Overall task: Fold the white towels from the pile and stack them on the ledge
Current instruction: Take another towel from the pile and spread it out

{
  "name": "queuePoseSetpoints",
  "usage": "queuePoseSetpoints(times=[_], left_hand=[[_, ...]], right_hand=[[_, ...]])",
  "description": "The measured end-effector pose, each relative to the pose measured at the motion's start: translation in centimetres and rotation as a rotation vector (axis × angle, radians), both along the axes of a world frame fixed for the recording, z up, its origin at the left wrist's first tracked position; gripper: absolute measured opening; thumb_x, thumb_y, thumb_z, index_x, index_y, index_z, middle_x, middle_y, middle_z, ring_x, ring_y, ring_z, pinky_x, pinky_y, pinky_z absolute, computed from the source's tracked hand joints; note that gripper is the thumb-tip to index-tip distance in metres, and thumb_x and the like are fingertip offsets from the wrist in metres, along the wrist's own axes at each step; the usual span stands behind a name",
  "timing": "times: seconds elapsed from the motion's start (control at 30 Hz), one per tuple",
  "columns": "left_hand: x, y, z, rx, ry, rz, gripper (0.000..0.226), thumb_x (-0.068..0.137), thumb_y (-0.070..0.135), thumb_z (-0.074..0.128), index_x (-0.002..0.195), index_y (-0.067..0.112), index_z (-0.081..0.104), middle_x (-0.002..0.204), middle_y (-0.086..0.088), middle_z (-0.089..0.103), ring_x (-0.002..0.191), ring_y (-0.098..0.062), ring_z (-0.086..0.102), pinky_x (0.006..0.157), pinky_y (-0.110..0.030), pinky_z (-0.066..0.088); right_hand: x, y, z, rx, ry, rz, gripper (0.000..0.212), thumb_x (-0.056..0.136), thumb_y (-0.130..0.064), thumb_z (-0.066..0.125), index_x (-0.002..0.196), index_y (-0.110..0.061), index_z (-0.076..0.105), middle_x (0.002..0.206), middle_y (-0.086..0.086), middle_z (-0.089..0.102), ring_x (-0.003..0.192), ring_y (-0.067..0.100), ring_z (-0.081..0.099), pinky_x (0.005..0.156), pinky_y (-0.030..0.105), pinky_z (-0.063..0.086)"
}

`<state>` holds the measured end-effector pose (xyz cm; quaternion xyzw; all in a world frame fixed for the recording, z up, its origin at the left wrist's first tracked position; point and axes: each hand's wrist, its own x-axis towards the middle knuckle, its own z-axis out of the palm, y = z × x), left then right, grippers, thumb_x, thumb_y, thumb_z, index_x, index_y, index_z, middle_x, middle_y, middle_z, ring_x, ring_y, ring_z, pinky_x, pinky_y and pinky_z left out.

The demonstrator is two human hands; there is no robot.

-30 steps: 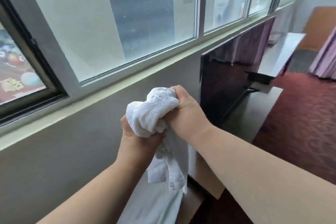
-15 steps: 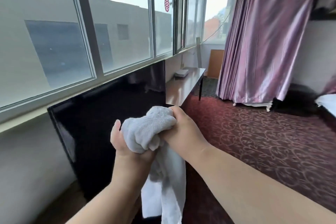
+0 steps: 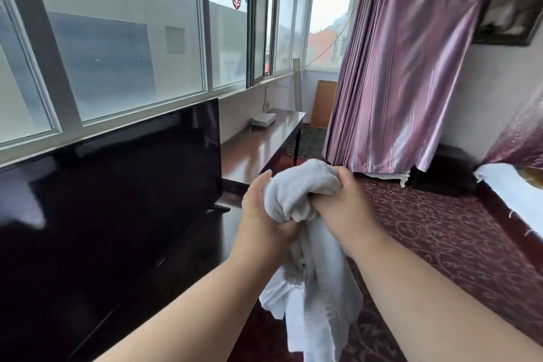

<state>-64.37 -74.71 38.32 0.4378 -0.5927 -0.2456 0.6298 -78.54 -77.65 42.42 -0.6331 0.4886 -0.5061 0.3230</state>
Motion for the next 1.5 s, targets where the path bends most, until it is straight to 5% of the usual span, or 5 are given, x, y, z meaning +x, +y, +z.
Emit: queuePoseSetpoints(times=[0.27, 0.4, 0.63, 1.0, 1.5], left_hand=[[-1.1, -24.1, 0.2, 0.007, -0.119, -0.053, 0.088, 0.066, 0.053, 0.085, 0.133, 0.015, 0.043, 0.123, -0.007, 0.058, 0.118, -0.028, 0.057, 0.088, -0.042, 0.055], [-1.9, -34.8, 2.3, -0.047, -0.126, -0.058, 0.092, 0.062, 0.056, 0.085, 0.136, 0.039, 0.032, 0.128, 0.023, 0.052, 0.122, 0.004, 0.05, 0.095, -0.023, 0.047], [-3.4, -53.4, 3.3, -0.053, -0.144, -0.128, 0.076, 0.072, 0.035, 0.086, 0.13, 0.003, 0.048, 0.117, -0.015, 0.063, 0.11, -0.03, 0.063, 0.089, -0.043, 0.055], [0.0, -80.7, 2.4, 0.111, -0.346, 0.26, 0.04, 0.07, 0.029, 0.068, 0.106, 0.035, 0.05, 0.101, 0.016, 0.057, 0.1, -0.012, 0.063, 0.068, -0.019, 0.043], [24.5, -106.2, 3.3, 0.173, -1.001, 0.805, 0.071, 0.071, 0.012, 0.072, 0.127, 0.039, 0.038, 0.128, -0.009, 0.049, 0.095, -0.041, 0.061, 0.073, -0.045, 0.05]], right_hand=[[-3.0, -20.3, 0.6, -0.032, -0.027, -0.107, 0.039, 0.06, -0.027, 0.067, 0.093, -0.047, 0.061, 0.085, -0.015, 0.073, 0.076, 0.005, 0.07, 0.068, 0.035, 0.057], [-3.5, -31.2, 1.8, -0.069, -0.021, -0.181, 0.037, 0.061, -0.035, 0.067, 0.094, -0.049, 0.058, 0.086, -0.022, 0.07, 0.073, -0.004, 0.066, 0.064, 0.029, 0.051], [-5.2, -49.6, 2.1, -0.113, -0.014, -0.145, 0.03, 0.065, -0.038, 0.066, 0.093, -0.043, 0.056, 0.087, -0.031, 0.065, 0.075, -0.013, 0.061, 0.055, 0.005, 0.04], [-4.0, -83.4, 0.9, -0.202, 0.139, 0.16, 0.028, 0.068, -0.034, 0.066, 0.094, -0.043, 0.057, 0.093, -0.016, 0.068, 0.089, 0.005, 0.063, 0.073, 0.031, 0.05], [21.4, -120.0, -0.1, -0.485, 0.439, 0.565, 0.025, 0.078, -0.017, 0.07, 0.097, -0.008, 0.056, 0.094, 0.004, 0.062, 0.084, 0.018, 0.056, 0.067, 0.021, 0.039]])
